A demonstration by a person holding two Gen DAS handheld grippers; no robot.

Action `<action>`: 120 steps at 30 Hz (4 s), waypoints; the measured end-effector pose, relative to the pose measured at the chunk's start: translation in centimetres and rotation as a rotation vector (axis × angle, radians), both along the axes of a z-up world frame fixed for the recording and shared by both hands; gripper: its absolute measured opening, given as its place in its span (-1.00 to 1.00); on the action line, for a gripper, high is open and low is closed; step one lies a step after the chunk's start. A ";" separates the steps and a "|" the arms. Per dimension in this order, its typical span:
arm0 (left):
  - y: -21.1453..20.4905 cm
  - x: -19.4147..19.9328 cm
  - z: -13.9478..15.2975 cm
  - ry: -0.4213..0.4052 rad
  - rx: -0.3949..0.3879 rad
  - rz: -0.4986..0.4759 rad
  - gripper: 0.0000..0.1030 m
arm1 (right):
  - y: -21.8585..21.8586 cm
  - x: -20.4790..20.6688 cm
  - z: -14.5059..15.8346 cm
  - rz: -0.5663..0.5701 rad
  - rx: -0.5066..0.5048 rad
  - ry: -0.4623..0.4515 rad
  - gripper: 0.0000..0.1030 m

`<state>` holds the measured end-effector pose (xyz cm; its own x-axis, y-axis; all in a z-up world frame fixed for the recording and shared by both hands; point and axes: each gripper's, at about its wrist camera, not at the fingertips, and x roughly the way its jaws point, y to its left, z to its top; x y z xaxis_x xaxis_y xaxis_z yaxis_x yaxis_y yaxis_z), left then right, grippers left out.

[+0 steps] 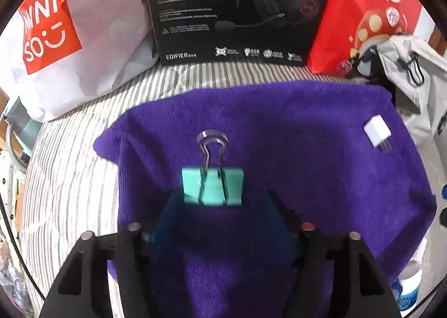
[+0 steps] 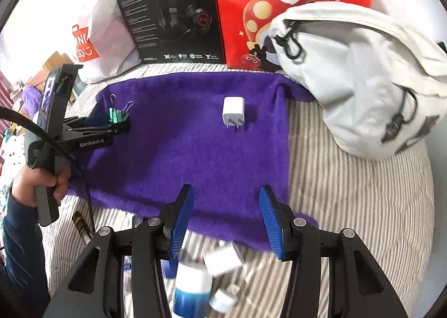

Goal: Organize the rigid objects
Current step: 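Grasp the black Grand Reserve bottle with the left tool while the right tool grasps a small white cap, then lower the bottle onto the towel with the left tool while the right tool places the cap beside the charger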

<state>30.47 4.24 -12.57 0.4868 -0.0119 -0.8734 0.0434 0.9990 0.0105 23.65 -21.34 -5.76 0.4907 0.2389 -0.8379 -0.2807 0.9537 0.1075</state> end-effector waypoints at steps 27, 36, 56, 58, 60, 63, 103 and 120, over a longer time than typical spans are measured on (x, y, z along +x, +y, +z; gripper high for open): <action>0.6 -17.8 0.4 0.063 -0.138 0.227 0.27 | 1.2 -10.0 1.3 0.063 0.064 -0.030 0.10; -0.8 -19.5 -1.0 0.048 0.029 0.162 0.45 | 0.7 -13.6 -0.2 0.046 0.028 -0.005 0.10; -0.9 -20.6 -0.4 -0.050 0.000 0.028 -0.53 | -3.0 -10.9 -3.0 -0.146 0.070 0.029 0.13; -0.9 -20.6 -0.4 -0.053 -0.002 0.027 -0.53 | -2.9 -10.0 -3.2 -0.160 0.071 0.026 0.13; -0.9 -20.6 -0.4 -0.056 -0.003 0.022 -0.53 | -2.7 -9.0 -3.6 -0.171 0.043 0.040 0.13; -0.6 -20.7 -0.4 -0.054 -0.014 0.020 -0.53 | -2.7 -9.1 -3.7 -0.171 0.016 0.029 0.13; 0.0 -21.2 -0.1 -0.067 -0.066 0.002 -0.56 | -3.9 -9.1 -6.7 -0.113 -0.022 0.007 -0.53; 1.4 -21.6 2.3 -0.085 -0.141 -0.013 -0.56 | -3.3 -10.4 -4.0 -0.061 0.069 -0.004 -0.53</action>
<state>8.84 5.61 -10.26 0.5580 -0.1383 -0.8182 0.0611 0.9902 -0.1257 13.25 -24.68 -9.76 0.5095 0.2656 -0.8185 -0.2231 0.9594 0.1724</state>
